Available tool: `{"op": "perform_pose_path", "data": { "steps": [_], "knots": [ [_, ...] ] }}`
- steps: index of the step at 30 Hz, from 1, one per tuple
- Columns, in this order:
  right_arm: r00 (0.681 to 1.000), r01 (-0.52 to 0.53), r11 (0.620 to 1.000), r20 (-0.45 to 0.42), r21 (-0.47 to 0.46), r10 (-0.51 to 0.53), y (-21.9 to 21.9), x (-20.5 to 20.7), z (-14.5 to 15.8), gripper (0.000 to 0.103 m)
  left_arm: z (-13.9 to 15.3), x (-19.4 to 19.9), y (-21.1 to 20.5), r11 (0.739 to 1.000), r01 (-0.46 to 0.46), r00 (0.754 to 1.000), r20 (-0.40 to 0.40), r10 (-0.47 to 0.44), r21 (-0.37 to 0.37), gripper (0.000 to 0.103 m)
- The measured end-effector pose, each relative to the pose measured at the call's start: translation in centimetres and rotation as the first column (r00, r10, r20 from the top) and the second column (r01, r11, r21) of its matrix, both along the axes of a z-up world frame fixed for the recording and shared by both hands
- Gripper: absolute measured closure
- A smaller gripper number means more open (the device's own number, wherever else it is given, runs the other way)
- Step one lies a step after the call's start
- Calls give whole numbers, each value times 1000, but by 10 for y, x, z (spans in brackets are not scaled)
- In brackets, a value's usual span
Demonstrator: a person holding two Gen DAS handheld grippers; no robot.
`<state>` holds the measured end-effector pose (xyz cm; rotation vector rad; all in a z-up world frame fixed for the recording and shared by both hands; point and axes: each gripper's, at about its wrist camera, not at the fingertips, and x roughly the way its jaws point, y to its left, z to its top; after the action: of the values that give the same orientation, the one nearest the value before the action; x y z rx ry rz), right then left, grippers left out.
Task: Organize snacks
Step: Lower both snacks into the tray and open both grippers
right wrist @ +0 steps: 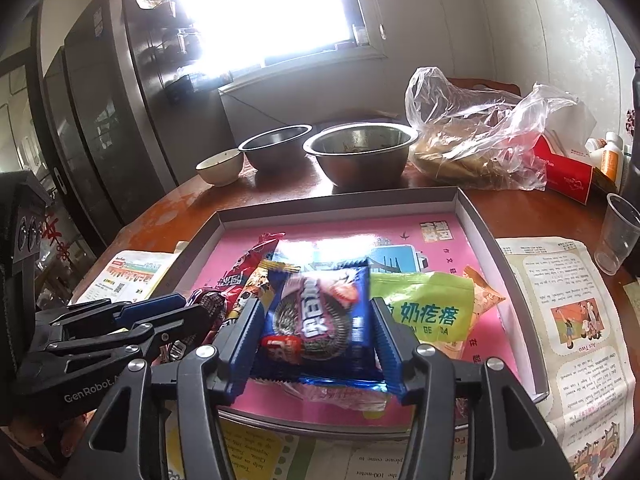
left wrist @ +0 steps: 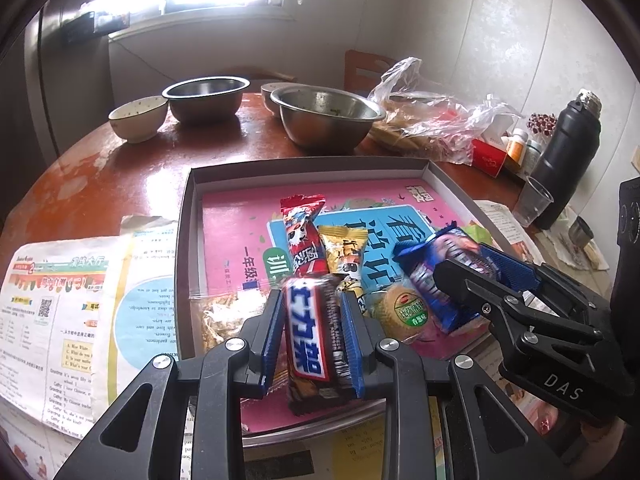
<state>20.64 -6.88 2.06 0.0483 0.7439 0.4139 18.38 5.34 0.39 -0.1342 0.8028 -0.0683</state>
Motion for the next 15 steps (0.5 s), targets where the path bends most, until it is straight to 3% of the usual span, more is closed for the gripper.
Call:
{"op": "perform_pose_path", "data": {
  "steps": [15],
  "knots": [
    [1000, 11, 1000, 21, 12, -11, -6, -11, 11, 44, 9, -6, -2, 1000, 6, 1000, 18, -6, -2, 54]
  ]
}}
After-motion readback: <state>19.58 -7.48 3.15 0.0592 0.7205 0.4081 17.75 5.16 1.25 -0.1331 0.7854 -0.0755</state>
